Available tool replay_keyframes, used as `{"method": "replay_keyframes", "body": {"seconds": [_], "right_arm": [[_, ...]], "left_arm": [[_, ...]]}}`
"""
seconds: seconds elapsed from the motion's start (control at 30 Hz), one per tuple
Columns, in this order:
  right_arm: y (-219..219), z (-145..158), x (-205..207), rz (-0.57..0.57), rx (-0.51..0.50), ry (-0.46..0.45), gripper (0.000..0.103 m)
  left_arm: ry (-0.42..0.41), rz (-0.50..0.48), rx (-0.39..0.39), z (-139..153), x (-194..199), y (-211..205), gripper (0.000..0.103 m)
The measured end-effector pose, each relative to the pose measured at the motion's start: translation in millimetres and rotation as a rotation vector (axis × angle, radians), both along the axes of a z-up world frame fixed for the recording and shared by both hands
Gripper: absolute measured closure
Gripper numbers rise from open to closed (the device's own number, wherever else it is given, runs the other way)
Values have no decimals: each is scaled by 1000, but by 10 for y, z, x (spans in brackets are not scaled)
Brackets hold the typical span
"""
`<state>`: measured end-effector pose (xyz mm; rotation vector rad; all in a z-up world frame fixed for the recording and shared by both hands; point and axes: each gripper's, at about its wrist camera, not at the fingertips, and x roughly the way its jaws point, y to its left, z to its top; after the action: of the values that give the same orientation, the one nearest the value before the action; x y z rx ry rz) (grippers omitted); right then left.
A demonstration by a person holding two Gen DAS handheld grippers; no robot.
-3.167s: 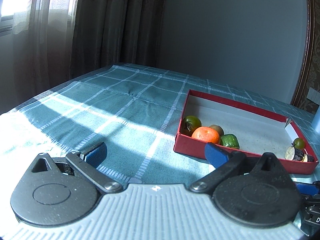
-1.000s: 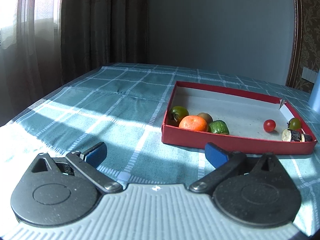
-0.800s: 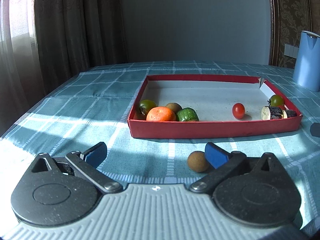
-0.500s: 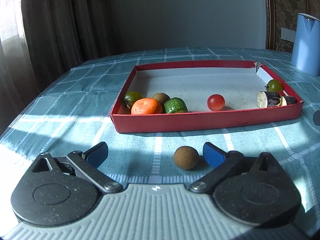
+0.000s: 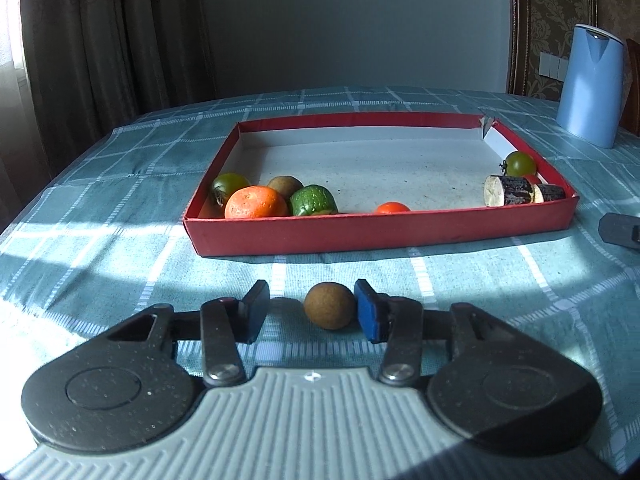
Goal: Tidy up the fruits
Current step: 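Grasp the second brown kiwi with the left gripper, then lower the kiwi into the box and open the left gripper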
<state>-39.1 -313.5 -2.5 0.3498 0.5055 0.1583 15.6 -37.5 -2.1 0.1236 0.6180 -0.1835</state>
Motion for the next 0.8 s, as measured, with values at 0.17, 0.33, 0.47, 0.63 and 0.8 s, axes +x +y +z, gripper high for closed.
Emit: {"method": "replay_keyframes", "body": {"seconds": [0.17, 0.33, 0.47, 0.63, 0.8], "right_arm": [[0, 2, 1, 0, 0, -2, 20], [-3, 0, 9, 1, 1, 0, 20], [-4, 0, 10, 0, 0, -1, 20], [-3, 0, 8, 1, -2, -2, 20], [-4, 2, 6, 3, -4, -3, 20]], "left_arm": [[-8, -15, 6, -1, -24, -51, 78], [-43, 17, 11, 88, -24, -18, 79], [-83, 39, -15, 253, 1, 68, 79], [-118, 79, -22, 445, 111, 147, 79], [-123, 134, -4, 524, 393, 148, 79]]}}
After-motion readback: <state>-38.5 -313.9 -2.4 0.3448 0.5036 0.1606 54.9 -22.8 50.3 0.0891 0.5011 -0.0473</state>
